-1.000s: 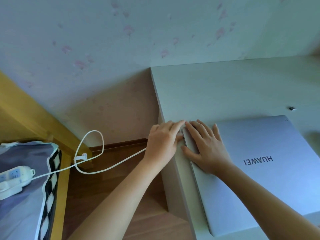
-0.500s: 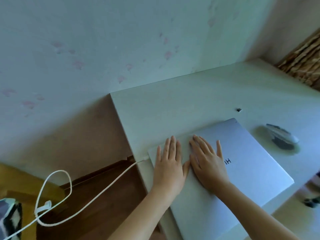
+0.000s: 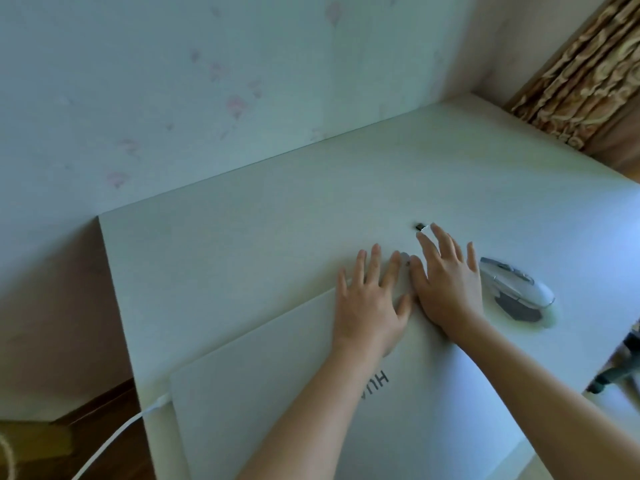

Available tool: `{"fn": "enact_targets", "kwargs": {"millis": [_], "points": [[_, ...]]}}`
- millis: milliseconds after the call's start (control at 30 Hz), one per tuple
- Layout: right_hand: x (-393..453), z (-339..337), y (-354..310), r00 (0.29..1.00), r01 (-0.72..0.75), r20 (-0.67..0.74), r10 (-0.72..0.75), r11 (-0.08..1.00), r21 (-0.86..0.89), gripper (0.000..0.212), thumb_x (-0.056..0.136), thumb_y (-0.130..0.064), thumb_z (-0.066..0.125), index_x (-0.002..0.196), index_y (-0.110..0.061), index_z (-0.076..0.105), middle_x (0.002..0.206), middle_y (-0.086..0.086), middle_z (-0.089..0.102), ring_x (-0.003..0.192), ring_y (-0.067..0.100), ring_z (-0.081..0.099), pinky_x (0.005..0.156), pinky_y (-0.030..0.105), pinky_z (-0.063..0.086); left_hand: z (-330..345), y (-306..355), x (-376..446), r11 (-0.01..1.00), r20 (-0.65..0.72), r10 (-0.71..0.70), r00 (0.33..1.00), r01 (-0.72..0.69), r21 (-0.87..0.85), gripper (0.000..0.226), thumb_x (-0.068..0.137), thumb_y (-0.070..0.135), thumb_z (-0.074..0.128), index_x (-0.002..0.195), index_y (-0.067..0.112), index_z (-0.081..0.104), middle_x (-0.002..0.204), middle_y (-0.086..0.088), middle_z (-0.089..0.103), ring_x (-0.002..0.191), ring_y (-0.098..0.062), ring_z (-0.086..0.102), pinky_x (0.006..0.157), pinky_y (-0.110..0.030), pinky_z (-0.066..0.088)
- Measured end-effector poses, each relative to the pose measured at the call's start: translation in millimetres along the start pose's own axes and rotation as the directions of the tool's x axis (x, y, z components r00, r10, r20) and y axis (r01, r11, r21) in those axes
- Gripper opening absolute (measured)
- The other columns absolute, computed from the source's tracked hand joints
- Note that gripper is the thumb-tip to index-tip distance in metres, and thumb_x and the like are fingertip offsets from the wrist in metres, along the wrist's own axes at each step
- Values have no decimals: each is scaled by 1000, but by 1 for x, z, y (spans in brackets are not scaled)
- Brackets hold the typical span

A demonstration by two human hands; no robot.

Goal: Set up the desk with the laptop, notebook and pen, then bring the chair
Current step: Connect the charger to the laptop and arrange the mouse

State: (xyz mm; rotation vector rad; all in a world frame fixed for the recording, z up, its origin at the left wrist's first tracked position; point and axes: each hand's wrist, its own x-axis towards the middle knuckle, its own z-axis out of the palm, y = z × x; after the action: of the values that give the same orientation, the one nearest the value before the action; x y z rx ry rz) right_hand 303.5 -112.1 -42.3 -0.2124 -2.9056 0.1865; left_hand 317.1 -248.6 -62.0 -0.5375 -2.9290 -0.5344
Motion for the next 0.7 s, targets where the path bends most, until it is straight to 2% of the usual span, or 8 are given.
{"fn": "enact_targets", "kwargs": {"millis": [100, 167, 267, 367, 467, 567, 700], "points": [[23, 6, 12, 1000, -17, 0, 17, 999, 43, 44, 95, -24, 39, 137, -15, 42, 152, 9, 32, 135, 29, 36, 116, 48, 15, 6, 6, 27, 1000, 26, -2, 1000, 3, -20, 64, 87, 54, 25, 144, 26, 37, 151, -8, 36, 140, -29, 32, 107, -55, 31], [36, 8, 19, 999, -16, 34, 14, 998, 59, 46, 92, -15, 42, 138, -13, 40, 153, 11, 29, 134, 32, 37, 115, 45, 18, 7, 8, 39, 1000, 39, -12, 999, 13, -18, 64, 88, 54, 23, 145, 27, 35, 153, -8, 34, 142, -27, 27, 109, -54, 27], [48, 12, 25, 990, 62, 121, -68, 997, 50, 53, 89, -5, 44, 141, -9, 36, 155, 10, 26, 137, 29, 33, 111, 40, 26, 6, 8, 45, 1000, 67, -7, 998, 8, -16, 62, 90, 53, 22, 146, 28, 32, 156, -5, 27, 145, -22, 18, 112, -51, 23], [53, 18, 30, 986, 115, 106, -128, 985, 125, 55, 83, 5, 48, 137, -7, 44, 149, 10, 38, 135, 28, 39, 105, 40, 37, 4, 7, 43, 1000, 52, -8, 999, 8, -5, 59, 91, 52, 25, 145, 28, 34, 156, -3, 28, 145, -20, 18, 111, -48, 26], [61, 21, 38, 982, 177, 18, -186, 959, 220, 46, 76, 9, 55, 118, -7, 63, 132, 9, 58, 119, 30, 56, 85, 43, 52, 4, 7, 44, 1000, 48, -2, 999, 2, 9, 57, 93, 52, 26, 144, 29, 35, 156, -2, 28, 145, -19, 19, 111, -47, 28], [61, 16, 44, 987, 161, -22, -162, 939, 304, 37, 78, 4, 56, 109, -11, 69, 123, 6, 65, 106, 29, 64, 77, 39, 53, 3, 8, 42, 999, 33, 34, 999, -35, 24, 51, 94, 47, 29, 142, 33, 38, 156, 0, 27, 144, -19, 22, 109, -46, 30], [44, 12, 48, 960, 276, -69, -270, 892, 358, 29, 74, 3, 58, 96, -10, 72, 111, 6, 71, 91, 29, 69, 63, 38, 57, -1, 9, 41, 994, 56, 92, 994, -95, 44, 46, 97, 44, 29, 141, 34, 40, 155, 3, 30, 143, -16, 24, 108, -44, 33]]}}
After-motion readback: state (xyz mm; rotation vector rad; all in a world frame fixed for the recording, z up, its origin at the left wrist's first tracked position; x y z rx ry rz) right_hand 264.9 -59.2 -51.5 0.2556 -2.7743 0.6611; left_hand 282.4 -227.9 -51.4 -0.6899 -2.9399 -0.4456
